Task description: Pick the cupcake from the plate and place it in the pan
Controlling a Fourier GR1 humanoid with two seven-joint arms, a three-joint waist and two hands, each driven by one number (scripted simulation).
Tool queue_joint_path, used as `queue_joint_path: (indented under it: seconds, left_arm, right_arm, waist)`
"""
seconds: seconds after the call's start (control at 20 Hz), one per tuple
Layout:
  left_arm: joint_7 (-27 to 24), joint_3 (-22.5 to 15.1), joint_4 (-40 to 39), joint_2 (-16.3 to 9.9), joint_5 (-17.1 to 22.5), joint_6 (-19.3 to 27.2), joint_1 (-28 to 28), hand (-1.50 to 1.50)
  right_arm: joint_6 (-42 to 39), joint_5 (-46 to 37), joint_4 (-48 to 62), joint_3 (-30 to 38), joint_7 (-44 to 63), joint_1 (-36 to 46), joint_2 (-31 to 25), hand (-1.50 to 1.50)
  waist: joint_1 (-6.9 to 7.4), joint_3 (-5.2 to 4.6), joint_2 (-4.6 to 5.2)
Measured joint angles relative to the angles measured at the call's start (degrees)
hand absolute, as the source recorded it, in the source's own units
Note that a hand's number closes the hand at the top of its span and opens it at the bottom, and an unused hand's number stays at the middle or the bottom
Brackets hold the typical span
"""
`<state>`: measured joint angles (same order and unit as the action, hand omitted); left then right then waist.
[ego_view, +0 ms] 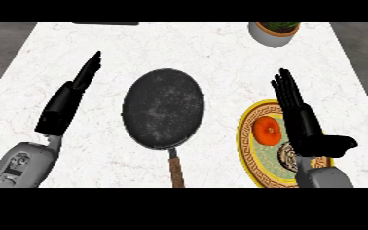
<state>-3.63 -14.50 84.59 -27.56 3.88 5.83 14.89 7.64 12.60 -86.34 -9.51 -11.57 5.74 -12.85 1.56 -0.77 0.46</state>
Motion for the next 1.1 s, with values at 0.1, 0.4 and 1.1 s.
queue_joint_path:
  seconds: [0.1,0.4,1.1]
  left_arm:
    - [0.5,0.8,0.3,0.3,-0.6,0.9,-2.2,0.0]
    - [3.3,3.1,-2.1,1.1,-0.4,4.3,-9.1,0.0]
    - [7.9,2.6,2.2,3.3,-1.0,7.3,-16.9,0.0]
  right_arm:
    - [-0.9,1.0,0.1,1.7,1.0,0.5,-0.9,-1.5]
    - [1.8,-0.1,2.7,8.6,7.5,0.0,-8.3,-1.5]
    - [-0.9,-7.1,-6.5,13.4,26.2,-19.1,-28.6,-1.5]
  waist:
    - [-0.5,0.32,-0.2]
    - [-1.12,0.31,-0.23]
    - [-2.01,0.66,-0.65]
